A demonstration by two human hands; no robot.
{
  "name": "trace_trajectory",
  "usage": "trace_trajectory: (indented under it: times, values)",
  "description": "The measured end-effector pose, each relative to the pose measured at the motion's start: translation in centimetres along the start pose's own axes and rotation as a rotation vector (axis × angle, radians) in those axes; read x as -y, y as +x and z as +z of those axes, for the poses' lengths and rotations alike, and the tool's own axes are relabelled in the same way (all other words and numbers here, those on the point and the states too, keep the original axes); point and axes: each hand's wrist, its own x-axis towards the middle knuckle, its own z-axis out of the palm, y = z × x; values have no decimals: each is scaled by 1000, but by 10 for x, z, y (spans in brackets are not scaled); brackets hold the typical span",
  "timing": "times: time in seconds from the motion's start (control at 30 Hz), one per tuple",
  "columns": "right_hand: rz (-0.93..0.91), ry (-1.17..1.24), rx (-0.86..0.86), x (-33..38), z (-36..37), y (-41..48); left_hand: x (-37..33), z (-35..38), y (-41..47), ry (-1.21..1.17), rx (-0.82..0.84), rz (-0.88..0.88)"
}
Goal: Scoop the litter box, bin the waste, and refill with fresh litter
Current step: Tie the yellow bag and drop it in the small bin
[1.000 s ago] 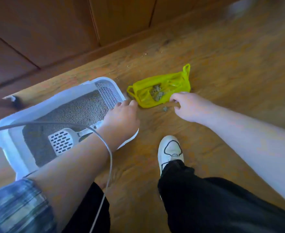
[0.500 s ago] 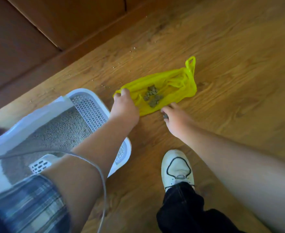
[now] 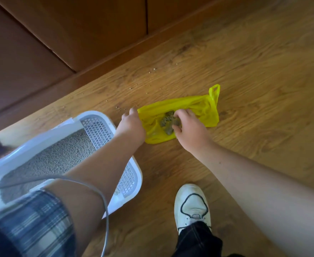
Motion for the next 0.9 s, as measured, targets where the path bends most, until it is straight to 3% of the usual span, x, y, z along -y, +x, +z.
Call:
trace_trajectory:
  times: [0.07,0.13,0.23,0.33,0.4,0.47,0.53,0.67,0.9]
  values:
    - [47,41,-31,-7,-4,8,-1,-2,4,120,1,42]
    - [22,30,-168,-16,-15,12,-7,-6,5,230,68,12]
    - [68,-149,-387,-33,-39,20,-8,-10,4,506,163,58]
    - [309,-279,-328,-46,-51,36,-7,-11,8,550,158,112]
    - [434,-193,-186,-50,-52,46,-6,-16,3,489,105,129]
    - [468,-101,-142,-50,-51,51,0,-24,-1,237,-12,129]
    - [441,-73,-196,-43,-47,46,6,-28,-8,57,-101,145]
    - [360,-12,-305,-18,-49,27,23,-34,-25,-89,-209,244]
    - [326,182,-392,34,-107,-17,32,-62,-62,-807,-98,214]
